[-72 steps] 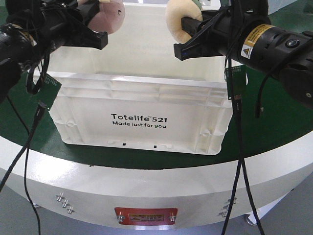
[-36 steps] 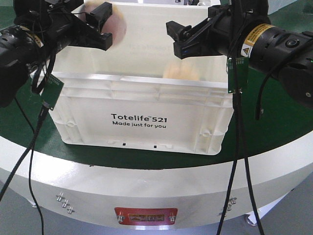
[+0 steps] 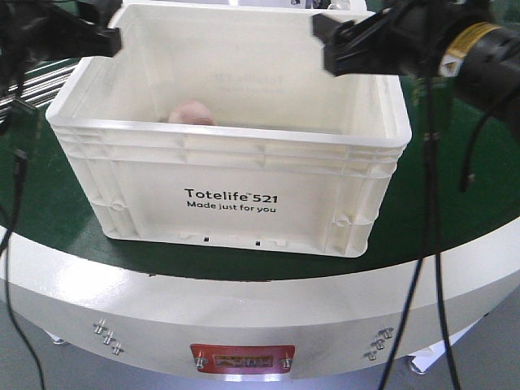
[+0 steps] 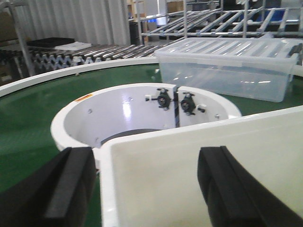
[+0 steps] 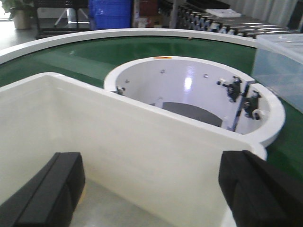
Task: Place moving items into box and shelve
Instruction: 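Move both grippers to the tote's side rims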
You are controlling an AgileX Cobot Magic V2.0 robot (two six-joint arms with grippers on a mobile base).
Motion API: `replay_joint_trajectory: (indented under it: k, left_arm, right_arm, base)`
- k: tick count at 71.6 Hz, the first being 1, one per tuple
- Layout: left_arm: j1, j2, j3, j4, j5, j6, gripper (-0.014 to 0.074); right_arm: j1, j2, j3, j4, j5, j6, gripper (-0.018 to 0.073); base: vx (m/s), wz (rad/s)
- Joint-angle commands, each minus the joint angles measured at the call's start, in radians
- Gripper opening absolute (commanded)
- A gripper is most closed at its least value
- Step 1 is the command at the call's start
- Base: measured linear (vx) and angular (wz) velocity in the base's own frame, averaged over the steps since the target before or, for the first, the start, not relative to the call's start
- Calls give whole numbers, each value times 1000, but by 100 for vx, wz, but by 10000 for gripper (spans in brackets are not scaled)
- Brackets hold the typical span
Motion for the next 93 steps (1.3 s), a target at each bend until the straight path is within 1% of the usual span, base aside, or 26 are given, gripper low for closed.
replay_joint_trajectory:
  k: [1, 8, 13, 18, 22, 27, 32, 41, 45, 52, 58, 66, 72, 86, 93]
  left_arm:
    - [34, -57, -32, -13, -20, 24, 576]
    - [65, -72, -32, -13, 25, 22, 576]
    - [76, -79, -32, -15, 55, 12, 576]
    - [83, -78, -51, -16, 121, 12, 573]
    - [83, -68, -91, -14, 214, 12, 567]
    - [87, -40, -163, -13, 323, 12, 557]
    - [91, -3, -238, -15, 405, 12, 546]
    - [91, 74, -381, -25, 515, 11, 536]
    - [91, 108, -439, -43, 555, 6, 536]
    - [91, 160, -521, -43, 622, -28, 536]
    - [91, 199, -572, -43, 671, -45, 536]
    - [91, 246, -613, -43, 716, -71, 536]
    - [91, 271, -623, -43, 754, -94, 536]
    - [91, 299, -624, -43, 811, -93, 536]
    - [91, 309, -624, -43, 823, -93, 536]
  right_arm:
    - [-47, -53, -36, 2, -46, 3, 587]
    - [-84, -74, -36, 2, -27, 3, 578]
    - [-86, -81, -44, 35, 10, 29, 579]
    - [-86, -73, -86, 62, 120, 58, 579]
    - [-86, -56, -141, 62, 228, 59, 579]
    - [-85, -24, -215, 62, 345, 57, 579]
    - [-85, 11, -301, 72, 437, 55, 579]
    - [-85, 78, -441, 114, 569, 24, 579]
    - [-85, 110, -498, 160, 606, -15, 579]
    - [-85, 163, -581, 244, 672, -84, 579]
    - [-85, 202, -638, 301, 723, -121, 579]
    - [-85, 255, -688, 335, 768, -127, 579]
    - [-85, 284, -702, 338, 808, -128, 578]
    - [-85, 341, -702, 338, 894, -116, 578]
    - [-85, 364, -702, 334, 915, -101, 578]
  base:
    - [0, 0]
    - [0, 0]
    - [0, 0]
    - [0, 0]
    - [0, 0]
    - [0, 0]
    - [0, 0]
    - [0, 0]
    - [0, 0]
    - [0, 0]
    - [0, 0]
    - [0, 0]
    - [0, 0]
    - [0, 0]
    - [0, 0]
